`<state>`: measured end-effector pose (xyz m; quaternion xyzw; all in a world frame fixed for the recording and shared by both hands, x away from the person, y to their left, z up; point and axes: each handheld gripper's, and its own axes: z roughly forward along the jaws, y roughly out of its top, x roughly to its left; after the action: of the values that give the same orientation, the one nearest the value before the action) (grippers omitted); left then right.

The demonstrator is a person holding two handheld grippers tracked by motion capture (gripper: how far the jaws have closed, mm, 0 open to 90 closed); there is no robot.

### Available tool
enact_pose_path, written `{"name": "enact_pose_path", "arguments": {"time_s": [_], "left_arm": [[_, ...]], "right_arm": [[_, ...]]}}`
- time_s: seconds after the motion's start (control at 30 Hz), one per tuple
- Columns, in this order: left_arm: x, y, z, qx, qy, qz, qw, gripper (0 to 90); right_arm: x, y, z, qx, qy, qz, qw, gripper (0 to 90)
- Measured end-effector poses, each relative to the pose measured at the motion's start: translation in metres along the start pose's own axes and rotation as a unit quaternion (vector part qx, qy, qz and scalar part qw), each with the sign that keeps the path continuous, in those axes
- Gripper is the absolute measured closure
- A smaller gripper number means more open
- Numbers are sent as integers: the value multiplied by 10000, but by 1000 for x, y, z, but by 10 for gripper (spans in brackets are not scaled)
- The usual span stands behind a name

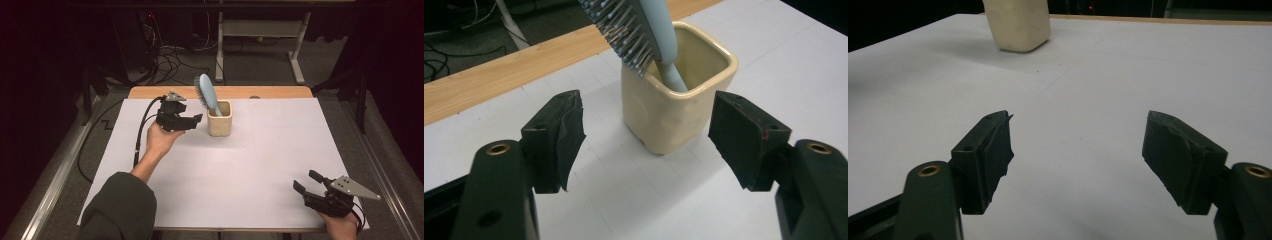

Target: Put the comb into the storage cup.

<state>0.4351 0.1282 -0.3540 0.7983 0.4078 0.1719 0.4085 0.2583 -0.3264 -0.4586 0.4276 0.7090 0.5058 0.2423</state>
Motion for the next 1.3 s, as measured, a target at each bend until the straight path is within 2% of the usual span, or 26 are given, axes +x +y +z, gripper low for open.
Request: {"name": "enact_pose_path", "arguments": {"time_s": [0.87, 1.3], "left_arm": [[2, -16, -17, -156, -83, -11, 9998, 317], [6, -26, -22, -228, -59, -96, 9997, 324]], "right_arm": [[0, 0, 0, -2, -11, 10, 10000, 282], [0, 0, 0, 6, -10, 7, 10000, 282]]}}
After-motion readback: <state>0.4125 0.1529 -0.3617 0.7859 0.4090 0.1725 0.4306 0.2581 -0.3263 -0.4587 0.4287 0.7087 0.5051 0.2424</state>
